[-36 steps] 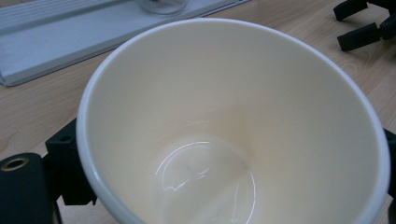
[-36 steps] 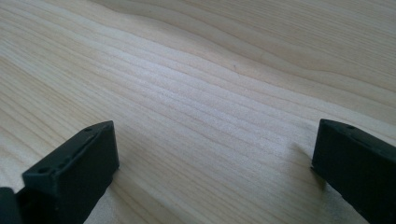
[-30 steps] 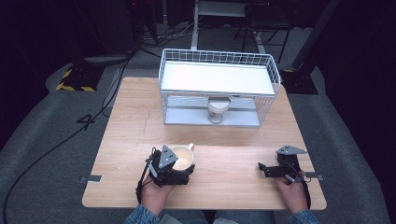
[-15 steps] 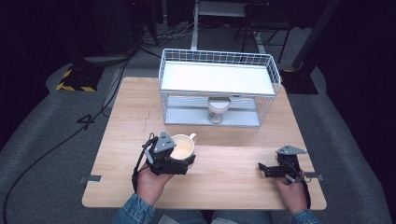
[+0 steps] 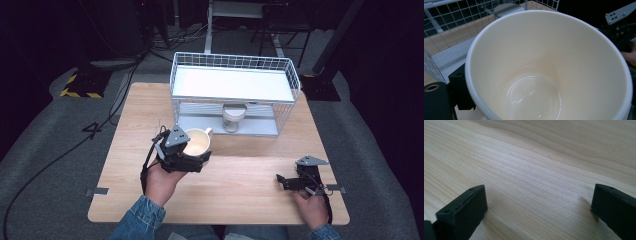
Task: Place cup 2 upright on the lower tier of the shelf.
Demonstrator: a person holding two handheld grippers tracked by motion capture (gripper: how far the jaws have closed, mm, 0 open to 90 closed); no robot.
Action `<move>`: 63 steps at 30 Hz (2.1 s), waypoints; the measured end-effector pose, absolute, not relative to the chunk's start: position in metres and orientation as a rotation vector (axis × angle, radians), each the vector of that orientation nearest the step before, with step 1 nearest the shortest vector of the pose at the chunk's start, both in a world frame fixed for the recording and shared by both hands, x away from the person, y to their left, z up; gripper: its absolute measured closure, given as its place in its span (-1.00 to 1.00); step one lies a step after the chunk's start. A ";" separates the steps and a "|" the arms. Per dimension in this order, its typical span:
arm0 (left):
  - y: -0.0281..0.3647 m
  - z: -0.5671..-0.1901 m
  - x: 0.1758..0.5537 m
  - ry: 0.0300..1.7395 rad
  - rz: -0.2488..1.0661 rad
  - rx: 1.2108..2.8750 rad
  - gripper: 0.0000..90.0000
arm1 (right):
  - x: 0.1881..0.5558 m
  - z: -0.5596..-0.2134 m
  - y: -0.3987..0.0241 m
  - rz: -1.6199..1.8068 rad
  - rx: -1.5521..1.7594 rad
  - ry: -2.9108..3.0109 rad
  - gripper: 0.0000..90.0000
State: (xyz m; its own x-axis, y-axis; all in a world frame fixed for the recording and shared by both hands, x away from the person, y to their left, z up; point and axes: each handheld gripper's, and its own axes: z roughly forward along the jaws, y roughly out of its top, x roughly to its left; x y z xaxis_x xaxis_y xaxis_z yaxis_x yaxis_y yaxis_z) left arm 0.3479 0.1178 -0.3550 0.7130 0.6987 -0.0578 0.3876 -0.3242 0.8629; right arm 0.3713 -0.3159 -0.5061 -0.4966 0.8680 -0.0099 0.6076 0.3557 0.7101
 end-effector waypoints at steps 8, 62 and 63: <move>0.115 -0.339 0.358 0.814 0.405 1.941 -0.79 | 0.371 -0.506 -0.316 0.925 1.292 2.238 -1.00; 0.062 -0.252 0.499 0.797 0.534 1.882 -0.79 | 0.371 -0.506 -0.316 0.927 1.290 2.239 -1.00; 0.061 -0.252 0.502 0.794 0.528 1.876 -0.79 | 0.371 -0.506 -0.316 0.927 1.291 2.239 -0.99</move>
State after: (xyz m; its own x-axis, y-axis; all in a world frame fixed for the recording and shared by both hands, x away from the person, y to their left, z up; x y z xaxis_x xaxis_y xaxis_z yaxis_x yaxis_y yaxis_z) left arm 0.5018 0.0612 -0.2518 0.6901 0.7236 0.0123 0.2916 -0.2935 0.9104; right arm 0.3714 -0.3160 -0.5062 -0.4979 0.8672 -0.0091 0.6070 0.3559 0.7105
